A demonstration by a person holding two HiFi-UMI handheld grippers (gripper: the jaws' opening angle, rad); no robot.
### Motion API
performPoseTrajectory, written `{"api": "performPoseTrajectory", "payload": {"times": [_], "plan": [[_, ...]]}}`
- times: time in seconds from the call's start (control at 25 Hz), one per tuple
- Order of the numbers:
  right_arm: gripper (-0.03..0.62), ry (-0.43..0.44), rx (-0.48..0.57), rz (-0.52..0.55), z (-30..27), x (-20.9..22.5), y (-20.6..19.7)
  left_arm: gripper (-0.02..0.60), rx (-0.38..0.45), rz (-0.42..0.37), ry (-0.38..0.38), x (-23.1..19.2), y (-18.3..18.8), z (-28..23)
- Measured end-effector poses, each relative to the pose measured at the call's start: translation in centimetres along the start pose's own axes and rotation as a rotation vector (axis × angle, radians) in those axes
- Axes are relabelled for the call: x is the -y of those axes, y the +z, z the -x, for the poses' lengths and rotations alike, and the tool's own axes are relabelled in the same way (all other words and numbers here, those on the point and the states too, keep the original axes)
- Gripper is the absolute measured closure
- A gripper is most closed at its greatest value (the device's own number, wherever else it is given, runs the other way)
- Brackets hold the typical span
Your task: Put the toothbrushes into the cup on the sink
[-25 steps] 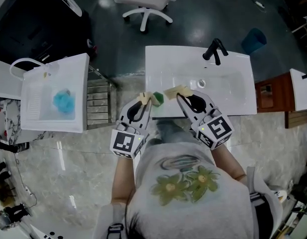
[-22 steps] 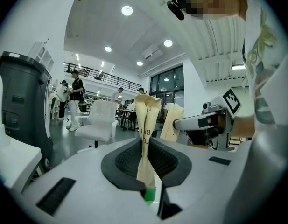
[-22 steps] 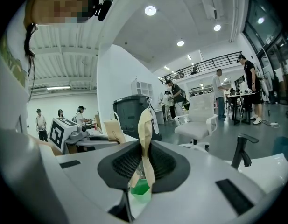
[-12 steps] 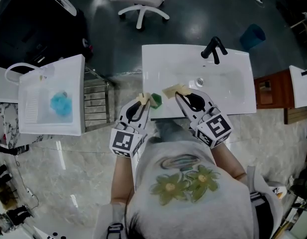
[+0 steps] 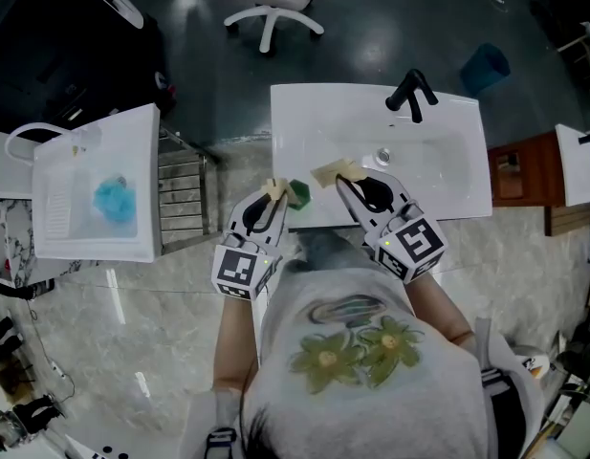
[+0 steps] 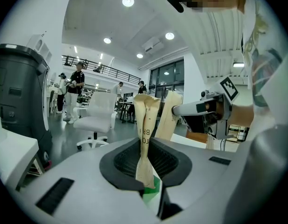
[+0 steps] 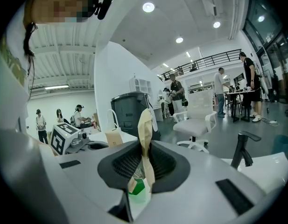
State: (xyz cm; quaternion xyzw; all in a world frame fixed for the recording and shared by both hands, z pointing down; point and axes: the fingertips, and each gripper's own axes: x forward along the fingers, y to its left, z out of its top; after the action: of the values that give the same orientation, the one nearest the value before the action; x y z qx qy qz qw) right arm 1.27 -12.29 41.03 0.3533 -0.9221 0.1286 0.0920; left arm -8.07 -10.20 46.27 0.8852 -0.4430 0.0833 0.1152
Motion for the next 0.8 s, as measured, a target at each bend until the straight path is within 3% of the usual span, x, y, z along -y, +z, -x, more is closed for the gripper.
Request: {"api": "performPoseTrajectory", "payload": {"times": [0.8], "plan": [[0.519, 0.006, -0.013, -0.003, -0.2, -0.2, -0.5, 0.537, -0.041, -0.057, 0.018, 0.5, -3.1, -1.3]]}}
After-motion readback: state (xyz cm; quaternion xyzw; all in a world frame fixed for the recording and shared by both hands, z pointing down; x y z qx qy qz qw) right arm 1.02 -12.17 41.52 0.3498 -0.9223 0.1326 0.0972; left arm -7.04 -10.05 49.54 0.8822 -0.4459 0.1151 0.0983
